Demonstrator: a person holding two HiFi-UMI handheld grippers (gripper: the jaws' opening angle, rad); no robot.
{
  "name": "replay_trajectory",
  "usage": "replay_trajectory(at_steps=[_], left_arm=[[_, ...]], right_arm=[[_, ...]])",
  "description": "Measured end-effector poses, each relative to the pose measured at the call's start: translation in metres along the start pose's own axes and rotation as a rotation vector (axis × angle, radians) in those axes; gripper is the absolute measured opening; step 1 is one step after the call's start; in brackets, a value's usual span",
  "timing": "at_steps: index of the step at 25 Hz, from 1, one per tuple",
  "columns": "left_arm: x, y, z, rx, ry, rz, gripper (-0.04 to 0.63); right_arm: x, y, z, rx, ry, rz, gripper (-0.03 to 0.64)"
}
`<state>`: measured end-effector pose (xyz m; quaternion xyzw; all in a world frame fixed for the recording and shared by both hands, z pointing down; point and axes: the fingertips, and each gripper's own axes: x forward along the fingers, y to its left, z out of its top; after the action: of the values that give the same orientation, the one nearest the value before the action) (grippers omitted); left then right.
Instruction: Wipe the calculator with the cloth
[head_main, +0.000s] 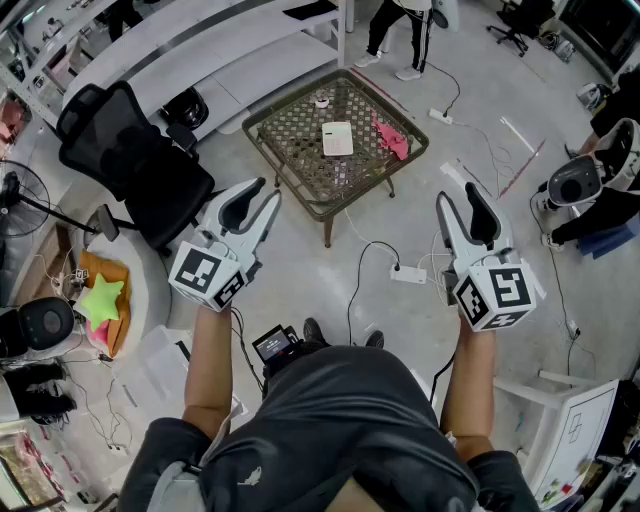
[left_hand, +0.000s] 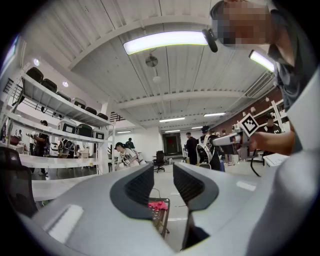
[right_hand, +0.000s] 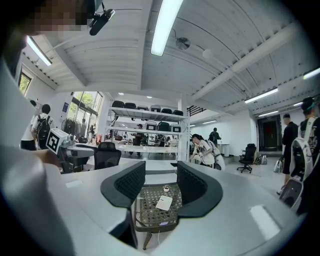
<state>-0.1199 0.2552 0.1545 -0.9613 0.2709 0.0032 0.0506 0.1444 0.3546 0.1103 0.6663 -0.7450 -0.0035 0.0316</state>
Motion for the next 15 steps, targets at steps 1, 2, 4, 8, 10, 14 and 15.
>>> replay_trajectory(at_steps=[1,2,4,8,10,14,15], left_arm=[[0.0,0.002,0.001,-0.001,0.0,0.002,0.17],[0.0,0.004,0.002,-0.003,-0.001,0.003,0.17],[0.001,0.006,0.003,-0.003,-0.002,0.004,0.17],[0.002,0.013,0.0,-0.006,-0.002,-0.004,0.17],[0.002,0.018,-0.002,-0.009,-0.002,-0.01,0.17],[0.004,0.029,-0.003,-0.012,-0.003,-0.021,0.17],[0.004,0.032,-0.004,-0.013,-0.003,-0.024,0.17]], right_arm=[[0.002,0.001,0.0,-0.001,0.001,0.0,0.181],[0.004,0.002,-0.001,-0.002,0.002,0.0,0.181],[0.007,0.003,-0.002,-0.002,0.004,-0.001,0.179],[0.013,0.007,-0.003,-0.003,0.009,-0.006,0.18],[0.017,0.009,-0.004,-0.003,0.013,-0.011,0.181],[0.025,0.014,-0.005,-0.002,0.022,-0.024,0.18],[0.028,0.016,-0.006,-0.001,0.025,-0.026,0.18]])
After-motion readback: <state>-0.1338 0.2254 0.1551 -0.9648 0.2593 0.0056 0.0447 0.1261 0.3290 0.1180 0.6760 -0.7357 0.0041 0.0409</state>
